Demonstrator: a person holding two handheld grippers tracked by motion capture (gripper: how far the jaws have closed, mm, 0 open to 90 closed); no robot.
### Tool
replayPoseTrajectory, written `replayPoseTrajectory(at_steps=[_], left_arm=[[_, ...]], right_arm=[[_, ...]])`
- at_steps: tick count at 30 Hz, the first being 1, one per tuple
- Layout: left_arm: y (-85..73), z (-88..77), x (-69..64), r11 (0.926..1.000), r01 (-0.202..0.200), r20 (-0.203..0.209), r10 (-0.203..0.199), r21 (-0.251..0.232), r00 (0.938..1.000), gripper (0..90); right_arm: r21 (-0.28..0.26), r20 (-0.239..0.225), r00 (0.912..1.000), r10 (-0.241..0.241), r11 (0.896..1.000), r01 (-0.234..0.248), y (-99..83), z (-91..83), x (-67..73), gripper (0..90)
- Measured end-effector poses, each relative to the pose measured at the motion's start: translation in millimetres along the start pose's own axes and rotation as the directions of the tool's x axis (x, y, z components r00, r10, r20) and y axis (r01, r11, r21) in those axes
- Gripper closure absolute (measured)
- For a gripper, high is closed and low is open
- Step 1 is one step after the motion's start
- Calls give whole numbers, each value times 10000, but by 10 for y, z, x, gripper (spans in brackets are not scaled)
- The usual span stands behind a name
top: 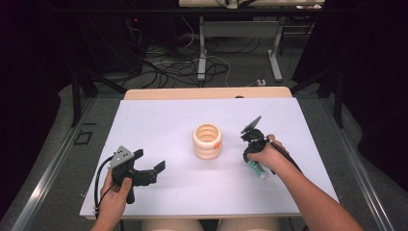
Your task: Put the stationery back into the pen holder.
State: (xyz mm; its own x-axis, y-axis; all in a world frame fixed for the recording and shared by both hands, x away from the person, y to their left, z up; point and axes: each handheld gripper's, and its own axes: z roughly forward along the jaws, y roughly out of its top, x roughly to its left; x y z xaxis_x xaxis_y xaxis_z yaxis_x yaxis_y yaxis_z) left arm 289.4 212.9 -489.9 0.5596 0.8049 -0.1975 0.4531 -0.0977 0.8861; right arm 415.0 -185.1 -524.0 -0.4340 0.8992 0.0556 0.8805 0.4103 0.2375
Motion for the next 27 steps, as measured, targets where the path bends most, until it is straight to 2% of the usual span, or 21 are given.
replayPoseTrajectory(at_steps=[10, 12, 13, 14, 17, 21, 25, 26, 27], left_arm=[[-3, 2, -4, 10000, 13, 7, -13, 3, 10000, 21], [-4, 5, -4, 10000, 1, 6, -1, 14, 10000, 21], [-5, 5, -2, 10000, -26, 5, 26, 31, 10000, 21], [-4, 5, 3, 9999, -130, -10, 130, 56, 9999, 21], [-5, 7, -2, 9999, -114, -13, 114, 81, 9999, 21], [-10, 14, -14, 10000, 3, 2, -3, 76, 10000, 21], [-9, 17, -14, 9999, -63, 16, 63, 132, 10000, 21], [-9, 18, -14, 9999, -59, 14, 59, 132, 10000, 21], [-9, 18, -13, 9999, -47, 19, 46, 146, 10000, 21]], right_arm=[[57, 21, 10000, 8, 10000, -9, 0, -5, -1, 650], [251, -188, 9998, 21, 9997, -16, 4, -22, -10, 650], [87, -24, 10000, 74, 9999, -74, -2, -7, -1, 650], [48, -46, 10000, 87, 10000, -87, -4, -5, -2, 650], [7, -59, 9997, 217, 9998, -217, -7, -16, 4, 651], [-107, -93, 9999, 141, 9998, -142, -3, -40, -16, 651], [-256, -82, 9995, 304, 9992, -306, -1, -69, -21, 651], [-357, -87, 9998, 160, 9992, -163, 4, -76, -41, 651], [-396, -61, 9998, 214, 9990, -217, 8, -84, -42, 650]])
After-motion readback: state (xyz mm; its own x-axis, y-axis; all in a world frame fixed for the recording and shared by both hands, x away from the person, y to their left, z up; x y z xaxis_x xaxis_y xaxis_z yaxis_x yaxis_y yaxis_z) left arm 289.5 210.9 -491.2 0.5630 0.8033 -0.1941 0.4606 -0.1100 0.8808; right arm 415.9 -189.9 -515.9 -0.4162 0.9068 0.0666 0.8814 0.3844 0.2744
